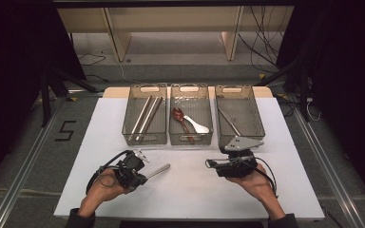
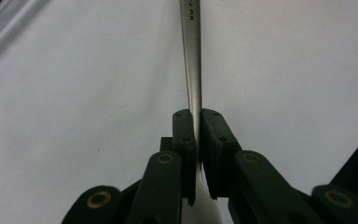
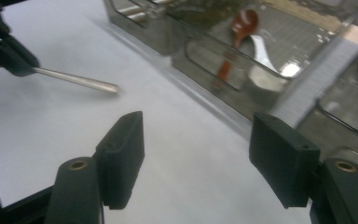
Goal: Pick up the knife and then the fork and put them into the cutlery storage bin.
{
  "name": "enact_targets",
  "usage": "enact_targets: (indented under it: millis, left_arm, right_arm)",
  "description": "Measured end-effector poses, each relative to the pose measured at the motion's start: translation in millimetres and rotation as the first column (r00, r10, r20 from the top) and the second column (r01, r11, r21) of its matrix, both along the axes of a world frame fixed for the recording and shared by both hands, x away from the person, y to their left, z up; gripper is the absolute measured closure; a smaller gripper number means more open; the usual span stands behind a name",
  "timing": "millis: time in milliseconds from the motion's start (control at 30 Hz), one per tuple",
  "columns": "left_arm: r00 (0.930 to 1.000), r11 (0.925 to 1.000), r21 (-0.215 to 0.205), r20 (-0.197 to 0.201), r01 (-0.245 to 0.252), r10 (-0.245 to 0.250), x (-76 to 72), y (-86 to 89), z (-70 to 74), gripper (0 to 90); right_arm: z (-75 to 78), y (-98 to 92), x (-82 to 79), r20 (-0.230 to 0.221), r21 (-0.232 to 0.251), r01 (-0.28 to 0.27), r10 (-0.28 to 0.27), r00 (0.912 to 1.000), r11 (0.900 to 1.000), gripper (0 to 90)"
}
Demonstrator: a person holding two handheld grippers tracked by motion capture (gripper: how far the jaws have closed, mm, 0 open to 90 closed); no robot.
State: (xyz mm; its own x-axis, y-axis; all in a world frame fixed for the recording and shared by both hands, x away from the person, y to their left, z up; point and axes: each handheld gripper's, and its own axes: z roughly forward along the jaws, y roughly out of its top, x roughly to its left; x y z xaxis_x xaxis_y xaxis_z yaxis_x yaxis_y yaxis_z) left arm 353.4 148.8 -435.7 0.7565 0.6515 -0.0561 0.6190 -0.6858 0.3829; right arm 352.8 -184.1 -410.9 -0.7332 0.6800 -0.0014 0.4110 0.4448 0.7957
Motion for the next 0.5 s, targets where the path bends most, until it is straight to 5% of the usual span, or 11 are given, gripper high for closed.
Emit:
enact_targets:
  millis: [267, 500]
  left_arm:
    - [0.9985, 0.9984, -0.014, 0.008, 0.055, -0.054, -6.2, -13.2, 10.8, 84.2]
    - [0.9951, 0.9951, -0.020, 0.026, 0.096, -0.096, -10.1, -26.3, 21.4, 84.2]
  right_arm:
    - [-4.9, 43.4, -22.0, 0.090, -0.047, -0.144, 0.148, 0.9849, 0.988, 35.7]
    - [-17.0, 77.6, -40.5, 0.193, -0.158, -0.238, 0.266, 0.9443, 0.958, 35.7]
